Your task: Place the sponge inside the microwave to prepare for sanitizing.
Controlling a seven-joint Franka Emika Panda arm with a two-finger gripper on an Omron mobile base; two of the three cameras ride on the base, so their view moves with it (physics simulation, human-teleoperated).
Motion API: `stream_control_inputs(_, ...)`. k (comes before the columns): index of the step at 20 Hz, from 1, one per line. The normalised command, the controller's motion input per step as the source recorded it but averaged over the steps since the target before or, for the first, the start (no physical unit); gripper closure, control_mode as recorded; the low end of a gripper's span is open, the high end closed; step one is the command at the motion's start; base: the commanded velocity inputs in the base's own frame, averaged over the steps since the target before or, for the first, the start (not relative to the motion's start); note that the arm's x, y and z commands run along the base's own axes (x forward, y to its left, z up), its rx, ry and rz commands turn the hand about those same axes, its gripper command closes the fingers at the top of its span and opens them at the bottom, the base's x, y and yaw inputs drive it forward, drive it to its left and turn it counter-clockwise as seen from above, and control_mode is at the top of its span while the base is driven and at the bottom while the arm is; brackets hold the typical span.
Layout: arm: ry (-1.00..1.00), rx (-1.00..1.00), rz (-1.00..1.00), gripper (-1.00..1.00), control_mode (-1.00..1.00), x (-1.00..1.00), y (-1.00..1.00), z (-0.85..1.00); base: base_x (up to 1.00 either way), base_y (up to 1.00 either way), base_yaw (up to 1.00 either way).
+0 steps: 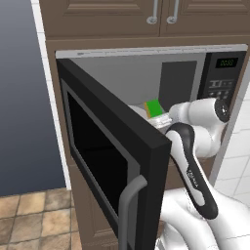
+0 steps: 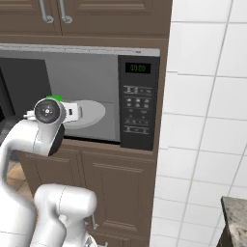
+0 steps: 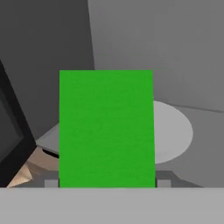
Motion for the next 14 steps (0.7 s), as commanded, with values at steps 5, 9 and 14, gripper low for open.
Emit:
stream_control_inputs(5,0.09,-0.01,0.0,1.0,-1.0,0.15,0.0,0.0,0.0,0.0,0.0)
stream_control_inputs(9,0.01,0.0,0.0,1.0,-1.0,0.11,0.0,0.0,0.0,0.0,0.0)
stream_control_inputs(14,0.0,0.0,0.0,1.0,-1.0,0.11,0.0,-0.14,0.0,0.0,0.0)
